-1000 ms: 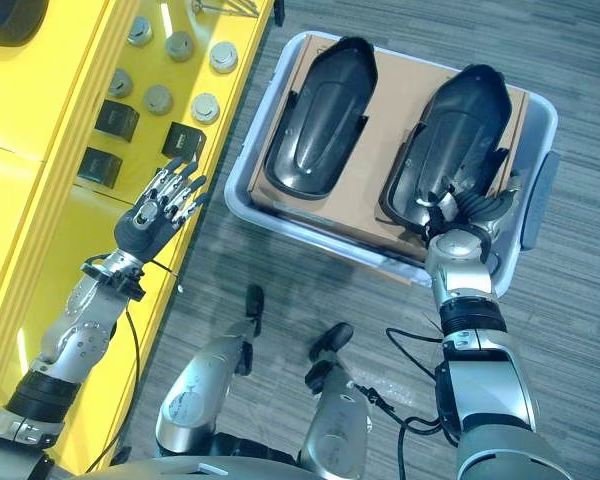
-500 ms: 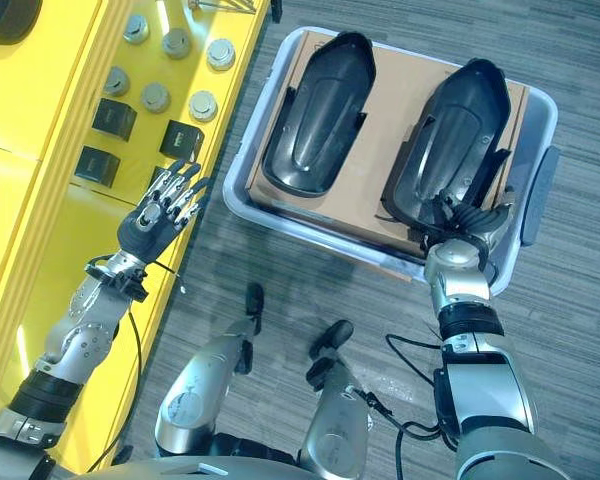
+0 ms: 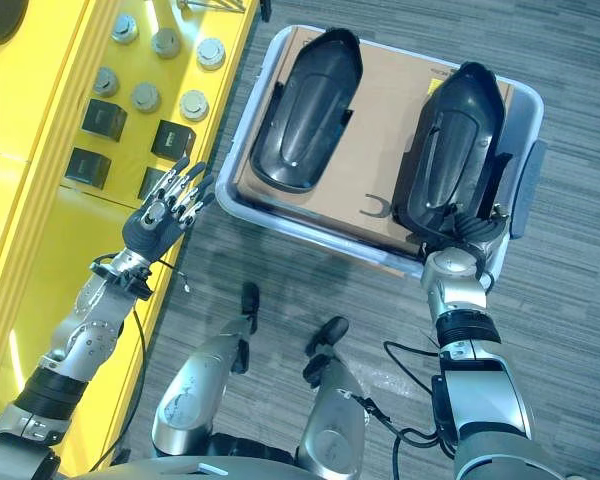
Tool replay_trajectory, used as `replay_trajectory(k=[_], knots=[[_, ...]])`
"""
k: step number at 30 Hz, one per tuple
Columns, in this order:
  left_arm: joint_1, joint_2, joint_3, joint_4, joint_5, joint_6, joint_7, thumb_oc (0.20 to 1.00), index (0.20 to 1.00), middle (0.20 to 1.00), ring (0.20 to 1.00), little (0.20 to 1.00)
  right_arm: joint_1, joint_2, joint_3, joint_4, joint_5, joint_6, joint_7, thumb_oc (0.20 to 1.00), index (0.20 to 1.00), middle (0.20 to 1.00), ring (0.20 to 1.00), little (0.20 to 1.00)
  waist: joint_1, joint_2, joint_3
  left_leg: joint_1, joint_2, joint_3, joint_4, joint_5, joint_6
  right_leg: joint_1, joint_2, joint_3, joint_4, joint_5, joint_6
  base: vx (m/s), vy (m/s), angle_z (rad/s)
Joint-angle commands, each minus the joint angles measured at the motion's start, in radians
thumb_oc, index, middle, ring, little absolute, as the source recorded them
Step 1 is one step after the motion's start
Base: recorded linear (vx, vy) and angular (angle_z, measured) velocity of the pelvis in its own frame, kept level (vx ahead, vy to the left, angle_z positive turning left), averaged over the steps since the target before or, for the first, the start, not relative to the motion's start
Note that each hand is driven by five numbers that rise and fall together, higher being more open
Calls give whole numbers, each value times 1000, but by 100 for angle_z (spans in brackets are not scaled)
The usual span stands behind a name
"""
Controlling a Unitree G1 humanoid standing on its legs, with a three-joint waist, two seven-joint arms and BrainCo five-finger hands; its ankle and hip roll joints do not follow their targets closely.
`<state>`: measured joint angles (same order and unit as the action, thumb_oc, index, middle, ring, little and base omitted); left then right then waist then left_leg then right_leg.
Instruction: Move parts from the plastic box to the shelf.
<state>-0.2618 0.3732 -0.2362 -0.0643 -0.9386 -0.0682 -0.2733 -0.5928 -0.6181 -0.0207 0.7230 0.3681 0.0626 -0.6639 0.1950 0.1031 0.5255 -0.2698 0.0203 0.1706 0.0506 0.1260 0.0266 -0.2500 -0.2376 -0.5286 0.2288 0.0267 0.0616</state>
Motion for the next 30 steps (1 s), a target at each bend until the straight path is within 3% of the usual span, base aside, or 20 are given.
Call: replay_trajectory(k=[1,10,11,14,17,24,30], knots=[[-17,-21,3,-51,4,-66,-22,1000,1000,1000,1000,1000,-7,1,43,-25,27,-10,0,200,200,200,200,200,26,-28,-6,-35,29,-1,33,-92,-68,31,-53,86,-36,-42,141,0,0,0],[-15,-22,7,-66,10,-53,-26,1000,1000,1000,1000,1000,12,21,28,-52,46,-52,-1,200,200,200,200,200,19,-30,-6,-7,32,3,28,-94,-68,58,-50,84,-42,-43,140,0,0,0],[-7,-23,6,-75,3,-51,-26,1000,1000,1000,1000,1000,23,30,26,-85,36,-87,-4,200,200,200,200,200,17,-31,-15,9,32,4,21,-96,-68,74,-45,83,-51,-44,139,-47,-16,-2],[51,-17,27,-120,-28,-37,30,1000,1000,1000,1000,1000,118,66,1,-335,-14,-107,-10,200,200,200,200,200,-3,-34,-72,75,33,15,-10,-90,-60,139,-28,76,-97,-30,130,19,-11,-6],[97,-8,77,-146,-26,-15,91,1000,1000,1000,1000,1000,204,95,-29,-529,-53,-73,20,200,200,200,200,200,-19,-42,-144,152,37,27,-37,-99,-62,210,-11,84,-137,-32,133,142,-6,-11],[143,-8,127,-151,-28,119,187,1000,1000,1000,1000,1000,270,131,-39,-640,-83,-52,83,200,200,200,200,200,-26,-45,-264,249,46,44,-88,-97,-67,302,9,84,-198,-26,136,83,-22,-5],[95,-21,80,-92,53,242,250,1000,1000,1000,1000,1000,252,154,26,-666,-78,-35,139,200,200,200,200,200,-29,-51,-346,320,50,38,-133,-89,-69,370,27,82,-242,-21,133,57,-48,-5]])
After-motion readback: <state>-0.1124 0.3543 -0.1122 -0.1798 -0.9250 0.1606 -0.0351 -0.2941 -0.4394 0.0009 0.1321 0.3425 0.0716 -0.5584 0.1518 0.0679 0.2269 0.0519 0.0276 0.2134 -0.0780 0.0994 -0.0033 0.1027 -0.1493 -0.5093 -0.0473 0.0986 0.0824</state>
